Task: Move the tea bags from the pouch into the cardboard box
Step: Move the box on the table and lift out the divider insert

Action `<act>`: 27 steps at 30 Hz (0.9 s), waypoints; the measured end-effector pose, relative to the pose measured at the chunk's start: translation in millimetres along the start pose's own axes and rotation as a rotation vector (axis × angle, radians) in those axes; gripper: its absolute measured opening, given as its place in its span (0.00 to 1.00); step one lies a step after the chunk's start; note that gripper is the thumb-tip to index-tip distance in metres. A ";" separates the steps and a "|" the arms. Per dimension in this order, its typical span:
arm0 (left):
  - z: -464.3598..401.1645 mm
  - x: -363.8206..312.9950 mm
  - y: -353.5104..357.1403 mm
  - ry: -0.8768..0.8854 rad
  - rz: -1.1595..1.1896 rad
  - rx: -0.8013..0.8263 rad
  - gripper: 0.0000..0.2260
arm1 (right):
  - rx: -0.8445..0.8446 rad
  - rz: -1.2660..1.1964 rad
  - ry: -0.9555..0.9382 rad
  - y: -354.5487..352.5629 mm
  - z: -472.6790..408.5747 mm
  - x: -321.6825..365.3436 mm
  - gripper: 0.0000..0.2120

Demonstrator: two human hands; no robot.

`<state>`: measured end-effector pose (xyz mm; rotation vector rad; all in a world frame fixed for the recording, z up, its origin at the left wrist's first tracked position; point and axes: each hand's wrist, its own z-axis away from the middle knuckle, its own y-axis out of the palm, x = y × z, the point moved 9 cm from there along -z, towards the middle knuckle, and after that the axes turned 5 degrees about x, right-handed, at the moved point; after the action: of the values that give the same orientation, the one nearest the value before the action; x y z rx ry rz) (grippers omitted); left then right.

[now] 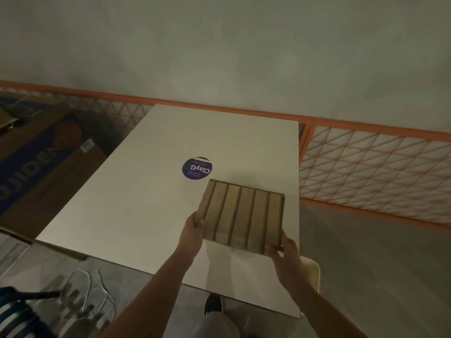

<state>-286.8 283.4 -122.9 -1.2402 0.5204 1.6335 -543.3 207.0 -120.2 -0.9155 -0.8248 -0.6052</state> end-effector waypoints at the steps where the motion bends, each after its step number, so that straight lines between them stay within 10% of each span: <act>1: -0.7 -1.0 -3.7 0.015 0.009 -0.011 0.10 | 0.003 -0.008 -0.014 -0.5 -3.7 4.4 0.27; 7: -35.2 -17.3 -29.4 0.096 0.069 -0.013 0.24 | 0.043 -0.001 -0.110 2.6 -42.3 48.3 0.30; 12: -87.5 -51.7 -65.7 0.123 0.140 -0.013 0.08 | 0.027 -0.043 -0.144 21.4 -88.5 91.1 0.30; 20: -199.6 -93.8 -113.6 0.127 0.092 0.058 0.33 | -0.090 -0.043 -0.127 48.7 -180.3 152.9 0.29; 27: -291.6 -107.7 -129.7 0.116 -0.007 0.112 0.22 | -0.175 -0.016 -0.061 66.8 -258.8 178.8 0.23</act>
<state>-34.1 61.0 -111.4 -1.2565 0.6691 1.5120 -302.6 -4.5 -93.4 -1.0924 -0.8438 -0.6735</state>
